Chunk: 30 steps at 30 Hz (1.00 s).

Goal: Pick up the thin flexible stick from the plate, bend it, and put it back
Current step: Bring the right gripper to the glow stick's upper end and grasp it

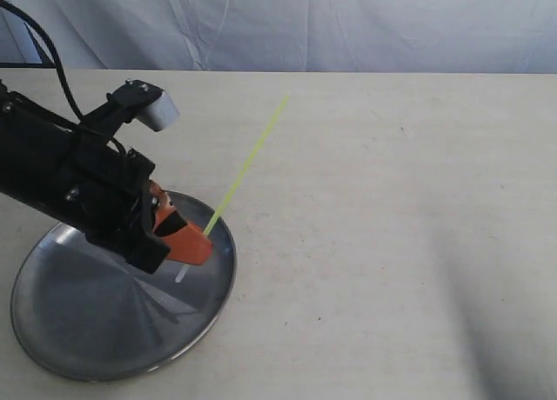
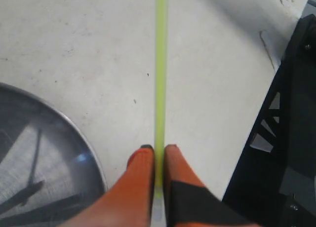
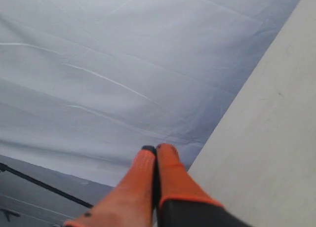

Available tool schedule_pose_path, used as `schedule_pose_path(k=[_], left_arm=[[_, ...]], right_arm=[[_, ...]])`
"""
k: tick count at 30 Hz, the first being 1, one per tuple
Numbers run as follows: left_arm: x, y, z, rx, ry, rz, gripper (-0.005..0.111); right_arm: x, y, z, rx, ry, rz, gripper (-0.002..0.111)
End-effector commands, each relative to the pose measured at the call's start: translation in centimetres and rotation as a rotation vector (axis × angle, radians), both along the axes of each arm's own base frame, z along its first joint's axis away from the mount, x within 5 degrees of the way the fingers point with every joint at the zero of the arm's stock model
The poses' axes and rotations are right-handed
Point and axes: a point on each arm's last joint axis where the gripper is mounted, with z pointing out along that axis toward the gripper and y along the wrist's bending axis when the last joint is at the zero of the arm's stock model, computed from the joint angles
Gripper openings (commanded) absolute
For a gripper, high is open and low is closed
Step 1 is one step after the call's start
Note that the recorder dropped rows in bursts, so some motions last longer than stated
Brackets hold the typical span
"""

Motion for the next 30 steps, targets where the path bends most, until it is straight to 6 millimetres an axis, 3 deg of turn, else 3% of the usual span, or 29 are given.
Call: schedule_pose_path(k=[1, 6, 11, 14, 16, 18, 20, 24, 30], left_arm=[[-0.5, -1.0, 0.3, -0.027, -0.03, -0.023, 0.0], [-0.5, -1.2, 0.5, -0.056, -0.042, -0.027, 0.0], [-0.5, -1.2, 0.5, -0.058, -0.044, -0.029, 0.0], [-0.4, -1.2, 0.5, -0.062, -0.045, -0.023, 0.0], [-0.4, -1.4, 0.7, -0.086, -0.053, -0.017, 0.0], [-0.3, -1.5, 0.8, -0.106, -0.051, -0.013, 0.0], [-0.4, -1.5, 0.9, -0.113, -0.05, -0.014, 0.0], [-0.4, -1.5, 0.9, -0.115, -0.05, -0.013, 0.0], [-0.3, -1.5, 0.9, -0.114, -0.052, -0.013, 0.0]], right_arm=[[-0.1, 0.6, 1.1, 0.035, 0.02, 0.075, 0.0], [0.9, 1.4, 3.8, -0.137, 0.096, 0.164, 0.0], [4.0, 2.7, 6.0, -0.336, 0.214, 0.326, 0.001], [6.4, 4.2, 7.5, -0.421, 0.2, 0.498, 0.009], [9.1, 5.7, 8.3, -0.42, 0.139, 0.68, 0.023], [11.6, 6.7, 8.6, -0.351, 0.077, 0.788, 0.038], [13.7, 7.3, 7.7, -0.359, 0.064, 0.865, 0.042], [16.8, 8.6, 5.9, -0.406, 0.104, 0.944, 0.042], [19.1, 12.4, 6.2, -0.503, 0.074, 1.03, 0.042]])
